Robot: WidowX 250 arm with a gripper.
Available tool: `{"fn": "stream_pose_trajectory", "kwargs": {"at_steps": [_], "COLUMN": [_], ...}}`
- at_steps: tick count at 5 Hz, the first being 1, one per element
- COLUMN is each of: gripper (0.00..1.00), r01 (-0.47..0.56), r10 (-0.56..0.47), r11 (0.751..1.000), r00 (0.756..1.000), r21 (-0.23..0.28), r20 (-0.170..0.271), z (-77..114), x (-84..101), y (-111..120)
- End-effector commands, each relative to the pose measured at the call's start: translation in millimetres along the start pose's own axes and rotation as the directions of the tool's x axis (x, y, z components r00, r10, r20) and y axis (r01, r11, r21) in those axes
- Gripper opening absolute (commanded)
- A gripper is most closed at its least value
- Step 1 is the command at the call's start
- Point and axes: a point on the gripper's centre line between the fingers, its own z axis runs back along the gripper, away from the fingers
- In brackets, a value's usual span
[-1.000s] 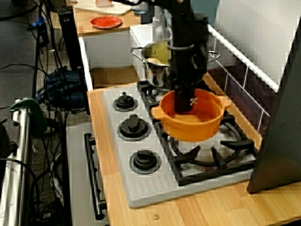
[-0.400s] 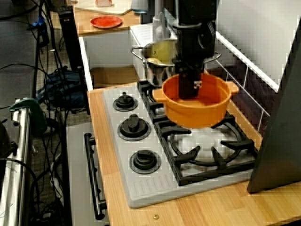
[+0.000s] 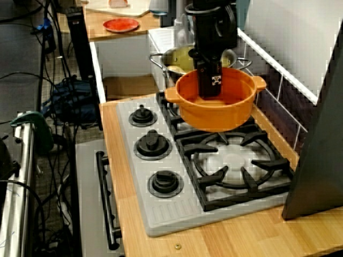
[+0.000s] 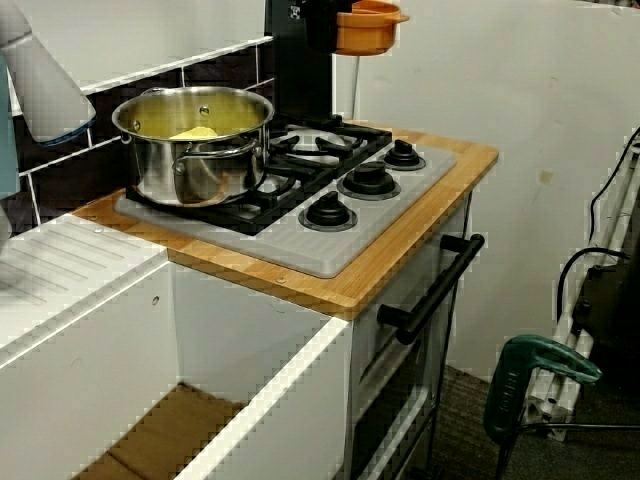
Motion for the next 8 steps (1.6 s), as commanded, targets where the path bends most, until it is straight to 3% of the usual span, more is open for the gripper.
{"fn": "stream_pose_trajectory", "kwargs": {"at_steps": [1, 3, 4, 6, 8], "gripper": [0.0, 0.0, 0.0, 0.0, 0.0], "r01": [-0.022, -0.053, -0.068, -0.103, -0.114], "r10": [0.023, 0.055, 0.067, 0.096, 0.107], "r11": [1.0, 0.998, 0.998, 0.994, 0.991], "r00": [0.991, 0.988, 0.988, 0.986, 0.989], "r21": [-0.01, -0.014, 0.003, 0.041, 0.063], "r20": [0.135, 0.144, 0.14, 0.135, 0.103], "z": [52.7, 56.3, 45.7, 10.2, -24.1], "x": [6.6, 11.5, 22.0, 47.1, 59.4], "y": [9, 23, 23, 18, 16]}}
